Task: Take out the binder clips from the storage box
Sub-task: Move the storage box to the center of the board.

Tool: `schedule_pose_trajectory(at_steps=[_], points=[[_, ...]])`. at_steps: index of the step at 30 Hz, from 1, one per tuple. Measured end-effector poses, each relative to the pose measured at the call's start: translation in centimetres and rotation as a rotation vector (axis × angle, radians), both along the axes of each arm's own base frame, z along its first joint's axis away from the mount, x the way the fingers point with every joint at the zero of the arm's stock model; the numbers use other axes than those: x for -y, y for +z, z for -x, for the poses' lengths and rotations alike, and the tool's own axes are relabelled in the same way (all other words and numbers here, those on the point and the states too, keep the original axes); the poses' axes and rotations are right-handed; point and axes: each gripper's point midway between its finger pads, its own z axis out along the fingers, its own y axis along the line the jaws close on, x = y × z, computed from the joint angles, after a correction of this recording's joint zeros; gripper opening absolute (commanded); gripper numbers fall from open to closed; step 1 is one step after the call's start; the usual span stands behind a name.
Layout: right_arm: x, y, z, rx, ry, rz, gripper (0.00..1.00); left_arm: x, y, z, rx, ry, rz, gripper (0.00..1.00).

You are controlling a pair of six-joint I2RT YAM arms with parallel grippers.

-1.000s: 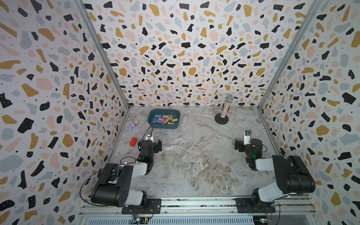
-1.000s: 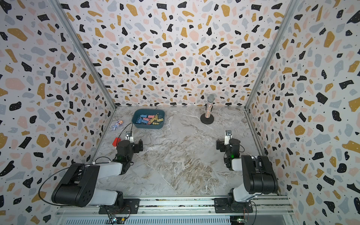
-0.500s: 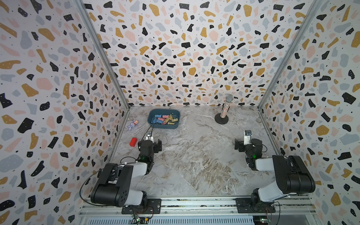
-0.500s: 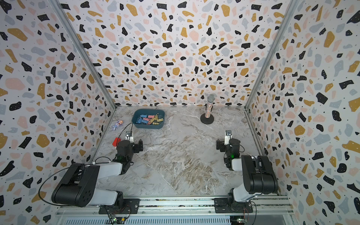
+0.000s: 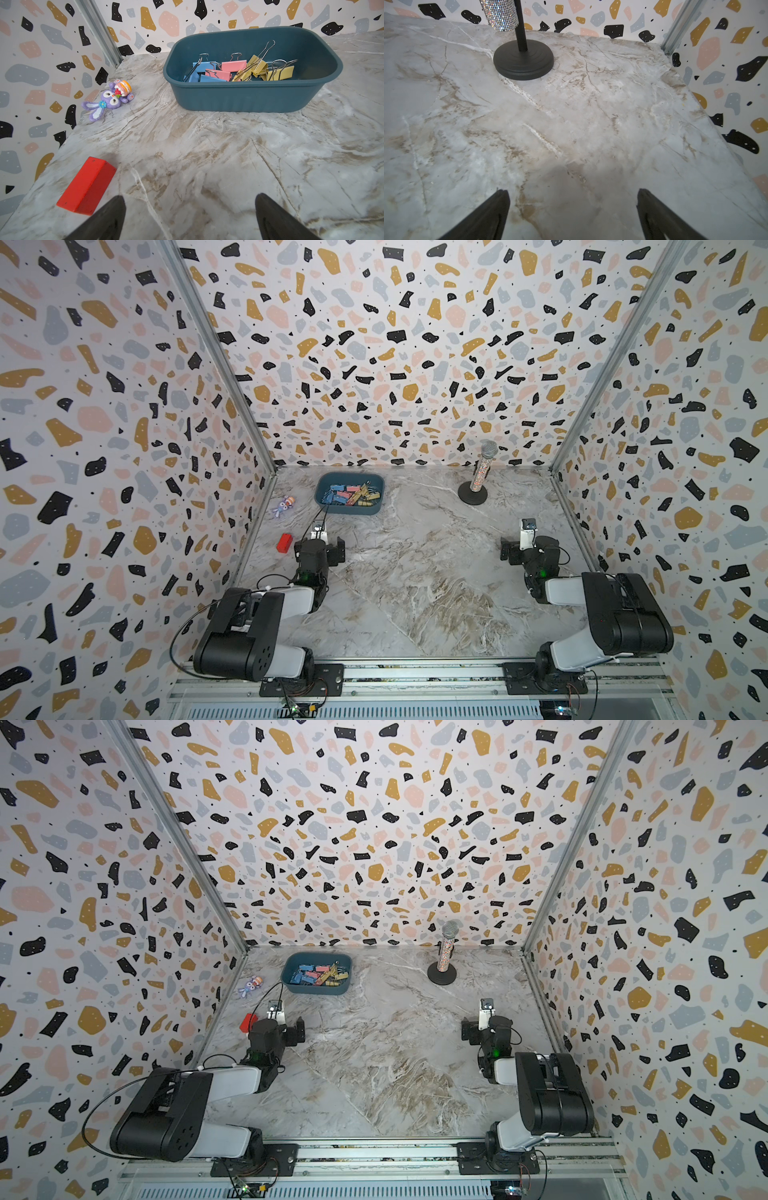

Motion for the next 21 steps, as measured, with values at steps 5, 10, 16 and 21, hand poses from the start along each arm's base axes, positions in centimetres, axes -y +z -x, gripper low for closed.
schedule_pose_trajectory(at_steps=[5, 10, 16, 21], points=[[-0.3, 1.2, -0.1, 0.015, 0.018, -0.003, 1.00, -0.1, 0.3, 0.1, -0.014, 0.005, -0.003, 1.00], [-0.6, 0.9, 0.0, -0.005, 0.032, -0.006, 1.00, -0.3, 1.6, -0.1, -0.010, 0.023, -0.003, 0.97], [-0.7, 1.1, 0.1, -0.016, 0.036, -0.004, 1.00, -0.8, 3.2, -0.3, -0.023, 0.060, 0.003, 0.95], [-0.8, 1.4, 0.1, -0.026, 0.039, -0.005, 1.00, -1.0, 4.4, -0.6, -0.066, 0.101, 0.044, 0.95]])
